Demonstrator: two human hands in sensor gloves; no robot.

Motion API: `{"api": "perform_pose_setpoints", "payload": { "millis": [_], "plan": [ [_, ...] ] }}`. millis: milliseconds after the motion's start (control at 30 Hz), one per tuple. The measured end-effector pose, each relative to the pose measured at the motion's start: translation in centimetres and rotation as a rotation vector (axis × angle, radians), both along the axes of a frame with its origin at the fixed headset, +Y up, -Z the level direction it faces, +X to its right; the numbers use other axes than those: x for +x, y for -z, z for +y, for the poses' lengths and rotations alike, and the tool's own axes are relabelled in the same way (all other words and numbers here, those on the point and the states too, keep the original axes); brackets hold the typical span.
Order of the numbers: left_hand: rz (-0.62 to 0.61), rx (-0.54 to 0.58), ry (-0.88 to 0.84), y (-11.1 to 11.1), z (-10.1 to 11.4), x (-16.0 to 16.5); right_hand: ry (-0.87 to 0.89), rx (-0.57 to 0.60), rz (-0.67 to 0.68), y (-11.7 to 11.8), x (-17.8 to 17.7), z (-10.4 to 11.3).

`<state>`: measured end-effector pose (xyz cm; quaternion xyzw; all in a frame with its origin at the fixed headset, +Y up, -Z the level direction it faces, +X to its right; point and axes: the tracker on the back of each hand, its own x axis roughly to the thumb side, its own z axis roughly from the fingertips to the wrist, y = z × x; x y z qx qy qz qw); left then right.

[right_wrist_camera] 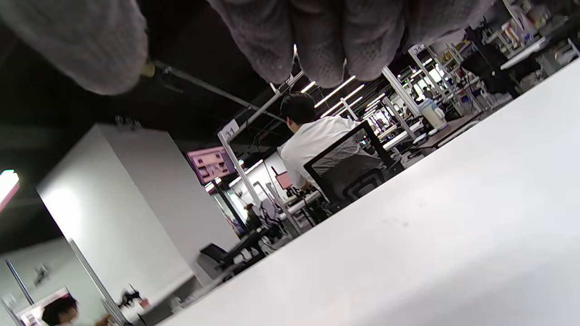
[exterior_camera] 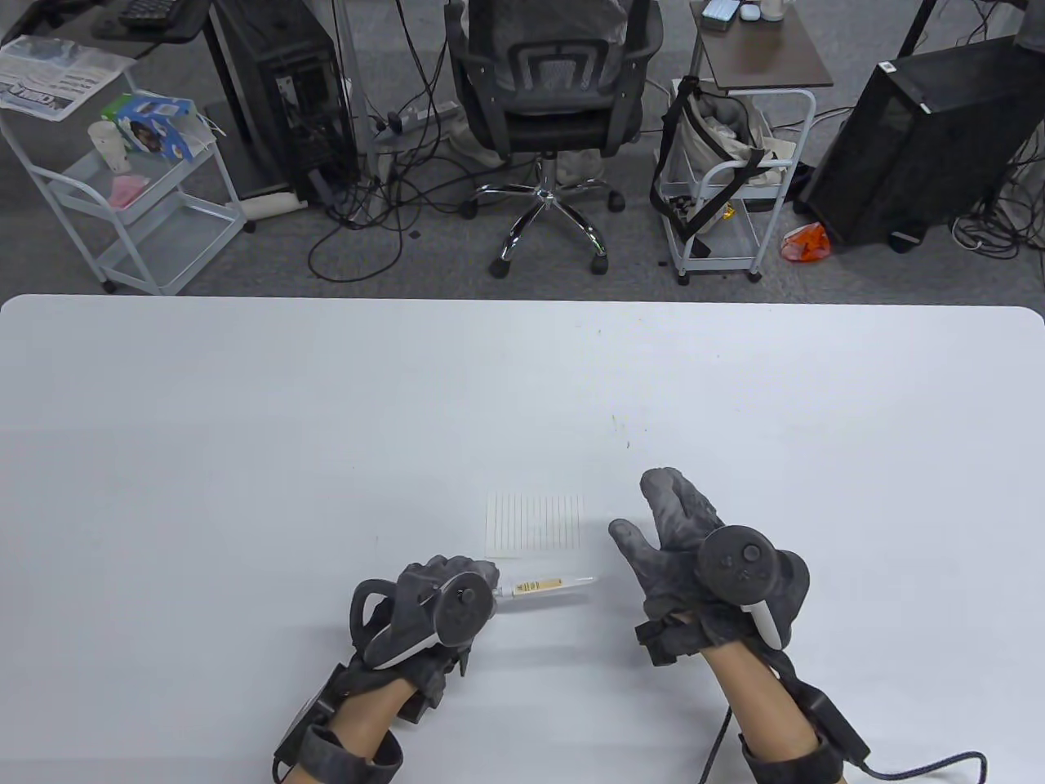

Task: Squeeze and apply correction pen on text

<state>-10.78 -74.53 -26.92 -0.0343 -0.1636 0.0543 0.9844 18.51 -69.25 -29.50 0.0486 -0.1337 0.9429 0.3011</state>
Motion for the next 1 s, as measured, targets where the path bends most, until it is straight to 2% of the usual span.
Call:
{"api": "perform_pose_setpoints", "payload": {
  "millis": [67,300,433,533,767,1000],
  "plan": [
    [-0.007,-0.040,0.030,0.1,-0.5,0.5,-0.110,-0.044,-0.026,0.3,0.5,-0.6],
    [-0.022,-0.070,0.081,0.5,-1.1,1.5,-0.482,-0.150,-0.110,1.9,0.9,-2.9],
    [-0.028,-0.101,0.099,0.7,-1.6,2.0,-0.495,-0.195,-0.123,2.2,1.0,-3.4],
    [-0.036,-0.081,0.136,0.8,-1.7,2.2,-0.492,-0.197,-0.127,2.3,1.0,-3.4],
    [-0.054,-0.040,0.192,0.7,-2.1,2.6,-0.487,-0.113,-0.155,1.8,0.7,-3.1],
    [-0.052,-0.015,0.131,0.4,-1.5,1.8,-0.476,-0.086,-0.131,1.2,0.7,-2.6]
  ]
}}
